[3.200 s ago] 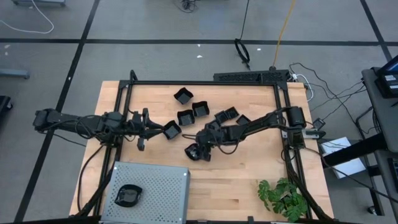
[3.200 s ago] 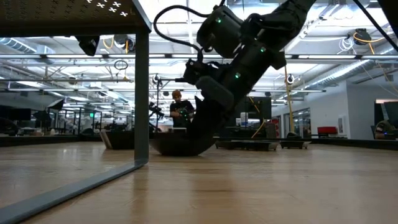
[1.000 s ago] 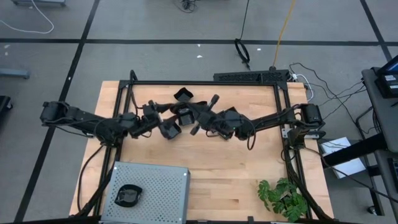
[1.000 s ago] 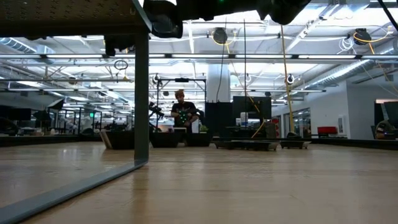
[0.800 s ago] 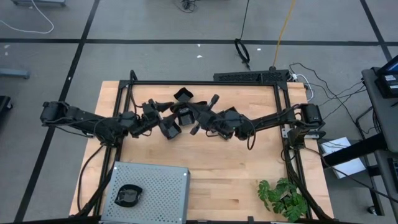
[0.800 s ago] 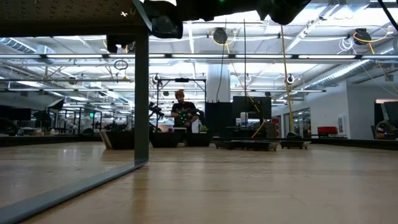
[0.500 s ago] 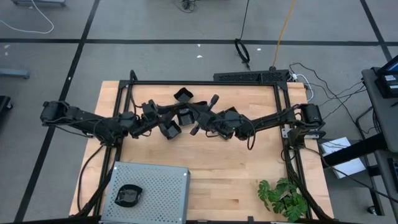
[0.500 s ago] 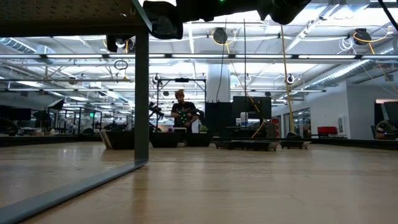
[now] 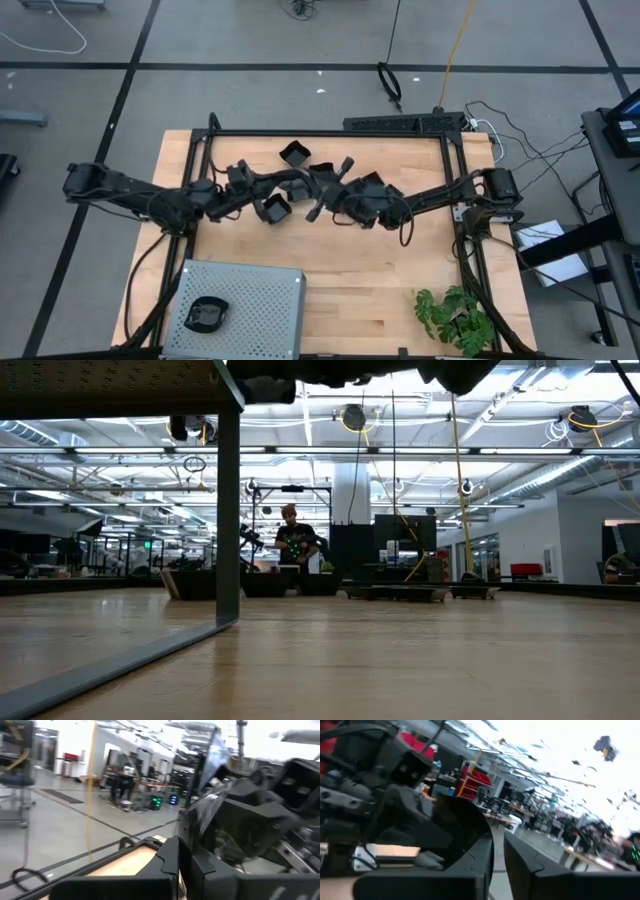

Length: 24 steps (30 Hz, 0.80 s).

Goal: Pick & Place Mini shaped plates
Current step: Stack the leaf-shaped plate on top of the other leaf-shaped plate on the shelf

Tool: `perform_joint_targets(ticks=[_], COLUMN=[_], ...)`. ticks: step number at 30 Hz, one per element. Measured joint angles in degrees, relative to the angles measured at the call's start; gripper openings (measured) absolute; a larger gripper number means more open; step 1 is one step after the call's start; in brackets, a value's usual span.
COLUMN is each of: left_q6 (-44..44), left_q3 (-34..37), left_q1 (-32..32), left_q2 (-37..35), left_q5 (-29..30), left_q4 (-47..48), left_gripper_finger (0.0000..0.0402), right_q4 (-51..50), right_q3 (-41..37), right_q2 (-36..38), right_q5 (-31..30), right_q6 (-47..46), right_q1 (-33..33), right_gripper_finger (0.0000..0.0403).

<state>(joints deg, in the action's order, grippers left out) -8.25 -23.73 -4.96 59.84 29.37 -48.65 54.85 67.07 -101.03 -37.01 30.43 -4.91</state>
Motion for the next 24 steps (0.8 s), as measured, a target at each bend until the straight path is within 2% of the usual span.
perform_joint_targets(ticks=[3,6,11,14,18,22,24], left_q6=[0.6,0.3,-1.1,0.5,1.7,-3.4,-8.2], left_q3=[-0.1,-2.6,-11.4,-15.8,-22.0,-34.5,-42.0], left_q1=[-0.9,-1.7,-3.2,-4.1,-5.4,-6.5,-6.9], left_q2=[-3.4,-7.6,-11.1,-11.2,-11.1,-10.0,-8.2], left_q5=[-1.9,-2.1,0.2,0.0,-3.0,-9.2,-14.3], left_q4=[4.4,15.1,39.6,46.5,58.7,81.5,94.1], left_gripper_finger=[0.0006,0.0004,0.0005,0.0003,0.0007,0.0004,0.0006], right_q4=[-0.2,-0.8,0.1,-0.1,-1.6,-3.3,-3.7], right_q3=[0.0,0.0,0.0,0.0,0.0,0.0,0.0], right_q2=[0.0,0.0,0.1,0.1,0.1,0.3,0.3], right_q5=[-5.0,-8.3,-9.3,-7.6,-6.7,-6.8,-6.8], right_q6=[-0.3,6.1,7.8,5.5,2.7,0.8,0.2], right_q1=[-1.7,-3.7,-6.6,-7.6,-8.9,-8.9,-8.6], right_gripper_finger=[0.0055,0.0068,0.0084,0.0092,0.0095,0.0092,0.0092])
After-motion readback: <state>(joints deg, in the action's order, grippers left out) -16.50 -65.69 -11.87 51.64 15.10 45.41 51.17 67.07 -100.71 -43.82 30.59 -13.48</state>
